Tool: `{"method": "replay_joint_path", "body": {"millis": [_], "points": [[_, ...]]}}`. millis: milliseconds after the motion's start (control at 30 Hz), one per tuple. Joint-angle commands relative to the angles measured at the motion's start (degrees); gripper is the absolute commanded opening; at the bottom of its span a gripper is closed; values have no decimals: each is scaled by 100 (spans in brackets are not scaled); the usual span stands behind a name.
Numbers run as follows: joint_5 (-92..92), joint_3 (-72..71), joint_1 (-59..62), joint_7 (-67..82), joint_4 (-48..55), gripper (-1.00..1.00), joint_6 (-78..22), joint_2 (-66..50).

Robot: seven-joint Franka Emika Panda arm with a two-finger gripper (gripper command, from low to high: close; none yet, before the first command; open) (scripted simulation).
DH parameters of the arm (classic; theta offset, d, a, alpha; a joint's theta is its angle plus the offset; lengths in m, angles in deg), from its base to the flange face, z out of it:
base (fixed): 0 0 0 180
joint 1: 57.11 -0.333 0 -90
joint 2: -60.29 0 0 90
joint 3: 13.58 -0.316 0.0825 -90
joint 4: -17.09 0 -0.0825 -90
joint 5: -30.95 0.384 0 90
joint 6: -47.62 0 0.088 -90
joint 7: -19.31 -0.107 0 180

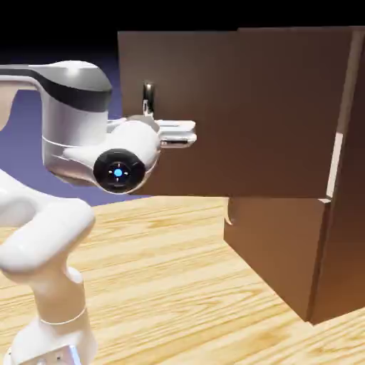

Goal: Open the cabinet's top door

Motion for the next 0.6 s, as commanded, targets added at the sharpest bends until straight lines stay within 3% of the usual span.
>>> {"method": "replay_joint_path", "body": {"millis": [0,567], "points": [[-147,149,-93,98,157,-100,-151,-209],[-1564,2376,-1828,1889,3279,-100,-2891,-3633]]}}
